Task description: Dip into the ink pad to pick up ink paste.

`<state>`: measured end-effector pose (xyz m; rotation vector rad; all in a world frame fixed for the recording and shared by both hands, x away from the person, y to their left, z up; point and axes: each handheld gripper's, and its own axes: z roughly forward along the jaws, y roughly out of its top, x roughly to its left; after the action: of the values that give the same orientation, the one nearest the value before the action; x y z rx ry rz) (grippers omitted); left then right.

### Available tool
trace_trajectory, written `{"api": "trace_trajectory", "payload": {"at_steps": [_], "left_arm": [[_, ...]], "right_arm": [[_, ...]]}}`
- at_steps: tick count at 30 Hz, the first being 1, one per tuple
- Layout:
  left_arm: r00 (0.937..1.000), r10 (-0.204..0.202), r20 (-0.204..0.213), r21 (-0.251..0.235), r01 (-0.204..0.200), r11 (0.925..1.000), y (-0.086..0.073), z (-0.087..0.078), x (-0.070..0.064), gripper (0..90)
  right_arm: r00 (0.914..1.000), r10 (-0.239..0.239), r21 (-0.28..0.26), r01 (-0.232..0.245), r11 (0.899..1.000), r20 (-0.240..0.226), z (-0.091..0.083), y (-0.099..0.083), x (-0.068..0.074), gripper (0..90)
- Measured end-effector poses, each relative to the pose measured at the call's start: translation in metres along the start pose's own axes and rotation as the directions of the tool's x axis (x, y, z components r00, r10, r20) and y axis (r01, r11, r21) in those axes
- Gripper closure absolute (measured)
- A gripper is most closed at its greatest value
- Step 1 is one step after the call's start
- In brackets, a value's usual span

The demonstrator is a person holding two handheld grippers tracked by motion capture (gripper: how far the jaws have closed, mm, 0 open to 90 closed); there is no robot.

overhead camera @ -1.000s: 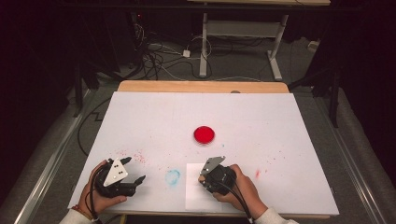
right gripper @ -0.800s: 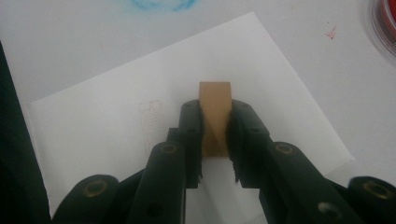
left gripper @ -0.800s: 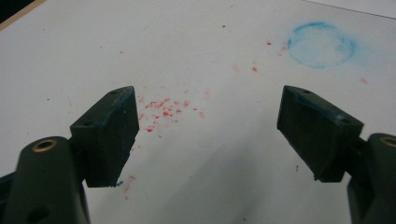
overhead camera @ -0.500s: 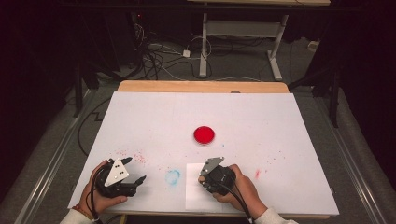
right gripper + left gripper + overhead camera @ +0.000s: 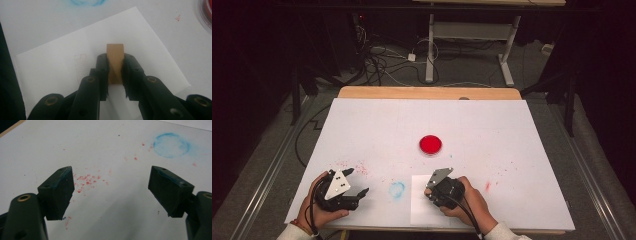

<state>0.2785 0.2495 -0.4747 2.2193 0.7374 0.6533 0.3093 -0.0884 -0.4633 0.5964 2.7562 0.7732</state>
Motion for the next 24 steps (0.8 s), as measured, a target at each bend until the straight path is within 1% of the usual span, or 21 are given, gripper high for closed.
{"api": "trace_trajectory", "payload": {"at_steps": [6,14,17,24], "left_arm": [[1.0000,-0.005,0.004,0.003,0.005,1.0000,0.0002,0.0023,0.0012,20.3],[0.9999,-0.005,0.010,0.004,0.005,1.0000,0.0008,0.0041,0.0020,20.2],[0.9999,-0.006,0.010,0.000,0.006,1.0000,0.0010,0.0036,0.0021,20.3],[0.9999,-0.005,0.012,0.005,0.005,1.0000,-0.0001,0.0041,0.0028,20.3]], "right_arm": [[0.9999,0.014,0.000,-0.014,1.000,-0.008,-0.0002,-0.0009,-0.0012,76.5],[0.9998,0.012,-0.009,-0.012,1.000,-0.018,0.0002,-0.0017,-0.0031,76.5],[0.9999,0.009,-0.010,-0.009,1.000,-0.014,0.0002,-0.0020,-0.0026,76.5],[0.9998,0.005,-0.011,-0.006,1.000,-0.017,0.0003,-0.0018,-0.0027,76.5]]}}
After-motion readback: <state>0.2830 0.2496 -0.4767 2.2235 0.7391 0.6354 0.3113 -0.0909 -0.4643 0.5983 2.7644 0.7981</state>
